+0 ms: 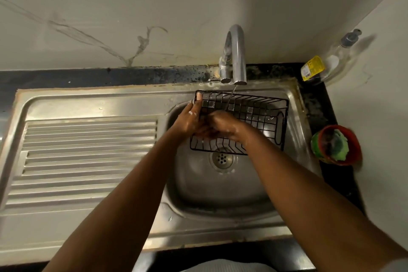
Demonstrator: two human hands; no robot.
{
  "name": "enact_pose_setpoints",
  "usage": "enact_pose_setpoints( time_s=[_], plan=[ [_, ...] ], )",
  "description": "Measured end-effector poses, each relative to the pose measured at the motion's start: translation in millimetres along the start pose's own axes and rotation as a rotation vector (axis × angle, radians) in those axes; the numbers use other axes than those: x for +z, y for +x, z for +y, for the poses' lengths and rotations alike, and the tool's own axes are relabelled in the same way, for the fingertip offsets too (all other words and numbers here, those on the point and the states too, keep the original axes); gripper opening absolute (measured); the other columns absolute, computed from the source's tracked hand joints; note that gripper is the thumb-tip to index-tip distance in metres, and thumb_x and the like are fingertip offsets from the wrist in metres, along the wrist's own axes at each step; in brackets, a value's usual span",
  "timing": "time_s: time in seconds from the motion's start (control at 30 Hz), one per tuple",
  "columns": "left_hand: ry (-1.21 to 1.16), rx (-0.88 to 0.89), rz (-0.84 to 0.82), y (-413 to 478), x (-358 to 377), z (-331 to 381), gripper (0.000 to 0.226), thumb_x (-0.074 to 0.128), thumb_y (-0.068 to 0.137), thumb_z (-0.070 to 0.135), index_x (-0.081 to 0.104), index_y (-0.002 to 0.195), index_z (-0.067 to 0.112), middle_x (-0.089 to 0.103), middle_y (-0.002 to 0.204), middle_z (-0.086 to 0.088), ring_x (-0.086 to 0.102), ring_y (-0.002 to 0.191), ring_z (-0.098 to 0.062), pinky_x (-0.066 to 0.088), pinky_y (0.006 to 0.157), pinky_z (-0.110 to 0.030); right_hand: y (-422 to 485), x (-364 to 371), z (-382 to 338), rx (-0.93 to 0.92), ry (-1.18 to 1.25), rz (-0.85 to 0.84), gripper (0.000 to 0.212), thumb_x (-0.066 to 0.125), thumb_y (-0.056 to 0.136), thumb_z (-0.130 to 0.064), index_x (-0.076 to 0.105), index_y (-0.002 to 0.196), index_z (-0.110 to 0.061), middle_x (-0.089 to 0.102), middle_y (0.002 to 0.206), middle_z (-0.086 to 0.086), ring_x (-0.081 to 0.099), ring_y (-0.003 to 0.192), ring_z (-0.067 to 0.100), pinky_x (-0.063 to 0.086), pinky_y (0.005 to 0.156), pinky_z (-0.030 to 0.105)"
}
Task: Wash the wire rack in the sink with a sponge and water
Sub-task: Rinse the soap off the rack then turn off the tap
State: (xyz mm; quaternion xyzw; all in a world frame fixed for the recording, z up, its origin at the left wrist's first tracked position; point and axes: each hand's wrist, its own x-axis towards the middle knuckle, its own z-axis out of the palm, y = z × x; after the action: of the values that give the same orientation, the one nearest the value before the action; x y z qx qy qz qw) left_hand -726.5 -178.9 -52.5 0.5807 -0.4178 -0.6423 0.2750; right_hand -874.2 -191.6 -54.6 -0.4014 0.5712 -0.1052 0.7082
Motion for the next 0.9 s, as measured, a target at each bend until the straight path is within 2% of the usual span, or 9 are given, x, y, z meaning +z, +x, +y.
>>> enact_pose_setpoints(
  time_s=[0.13, 0.23, 0.33, 0.47, 0.57, 0.63, 0.77, 0.83, 0.9],
  plan=[
    [0.099, -0.003, 0.054, 3, -21, -4, 0.073, 0.029, 0.101, 0.075, 0.062, 0.137, 0.02, 0.071, 0.123, -0.005, 0.07, 0.11, -0.02, 0.06, 0.082, -0.036, 3, -55, 29, -0.11, 0.802, 0.481, 0.032, 0.045, 0.105, -0.024, 0.067, 0.113, -0.002, 0.075, 0.11, 0.018, 0.074, 0.095, 0.028, 0.055, 0.072, 0.03],
    [0.058, -0.055, 0.052, 4, -16, -10, 0.067, 0.031, 0.106, 0.066, 0.051, 0.149, 0.018, 0.063, 0.134, -0.017, 0.066, 0.106, -0.024, 0.061, 0.072, -0.033, 7, -65, 33, -0.088, 1.144, 0.72, 0.027, 0.039, 0.102, -0.008, 0.065, 0.097, -0.004, 0.067, 0.088, 0.012, 0.07, 0.076, 0.023, 0.058, 0.058, 0.025],
    [-0.001, -0.094, 0.022, 1, -1, -7, 0.068, 0.03, 0.107, 0.063, 0.04, 0.158, 0.019, 0.052, 0.152, -0.015, 0.058, 0.129, -0.031, 0.055, 0.074, -0.032, 10, -41, 22, -0.057, 1.136, 0.556, 0.024, 0.04, 0.102, -0.001, 0.064, 0.1, -0.001, 0.069, 0.09, 0.015, 0.072, 0.081, 0.026, 0.064, 0.068, 0.029],
    [-0.056, -0.145, -0.02, -1, 19, -3, 0.069, 0.019, 0.108, 0.063, 0.033, 0.162, 0.022, 0.036, 0.166, -0.011, 0.037, 0.15, -0.034, 0.045, 0.112, -0.049, 12, 2, -1, 0.002, 0.949, 0.312, 0.027, 0.042, 0.104, -0.006, 0.068, 0.112, -0.001, 0.076, 0.097, 0.013, 0.074, 0.09, 0.023, 0.062, 0.084, 0.031],
    [-0.078, -0.214, 0.0, 3, 14, -7, 0.08, 0.02, 0.101, 0.076, 0.035, 0.161, 0.025, 0.041, 0.162, -0.012, 0.05, 0.139, -0.038, 0.055, 0.099, -0.056, 5, -5, -5, 0.025, 0.905, 0.242, 0.03, 0.04, 0.103, -0.006, 0.066, 0.115, 0.005, 0.074, 0.098, 0.016, 0.073, 0.093, 0.027, 0.059, 0.092, 0.037],
    [-0.087, -0.226, 0.034, 4, 5, -13, 0.083, 0.023, 0.099, 0.079, 0.034, 0.161, 0.026, 0.043, 0.161, -0.015, 0.051, 0.138, -0.041, 0.055, 0.099, -0.058, -1, -24, 4, 0.018, 0.909, 0.314, 0.025, 0.043, 0.101, -0.004, 0.065, 0.11, 0.006, 0.071, 0.1, 0.019, 0.071, 0.094, 0.03, 0.058, 0.096, 0.039],
    [-0.035, -0.197, 0.065, 3, -5, -23, 0.084, 0.025, 0.096, 0.081, 0.029, 0.163, 0.031, 0.045, 0.157, -0.013, 0.056, 0.131, -0.04, 0.064, 0.077, -0.047, -1, -58, 30, -0.056, 1.276, 0.739, 0.039, 0.031, 0.106, -0.012, 0.06, 0.128, 0.004, 0.067, 0.115, 0.016, 0.069, 0.106, 0.028, 0.057, 0.099, 0.035],
    [0.005, -0.186, 0.049, 3, -4, -24, 0.094, 0.029, 0.09, 0.086, 0.021, 0.166, 0.03, 0.035, 0.165, -0.012, 0.05, 0.139, -0.038, 0.061, 0.091, -0.051, -2, -48, 29, 0.003, 1.176, 0.722, 0.03, 0.036, 0.103, -0.007, 0.064, 0.111, 0.001, 0.066, 0.095, 0.013, 0.068, 0.084, 0.022, 0.059, 0.082, 0.029],
    [0.023, -0.158, 0.016, 1, 4, -22, 0.089, 0.028, 0.097, 0.078, 0.022, 0.166, 0.022, 0.037, 0.164, -0.013, 0.052, 0.137, -0.032, 0.057, 0.097, -0.045, -3, -16, 24, 0.04, 1.019, 0.495, 0.023, 0.042, 0.098, -0.001, 0.065, 0.104, 0.0, 0.067, 0.086, 0.012, 0.068, 0.077, 0.022, 0.06, 0.078, 0.03]
  ],
)
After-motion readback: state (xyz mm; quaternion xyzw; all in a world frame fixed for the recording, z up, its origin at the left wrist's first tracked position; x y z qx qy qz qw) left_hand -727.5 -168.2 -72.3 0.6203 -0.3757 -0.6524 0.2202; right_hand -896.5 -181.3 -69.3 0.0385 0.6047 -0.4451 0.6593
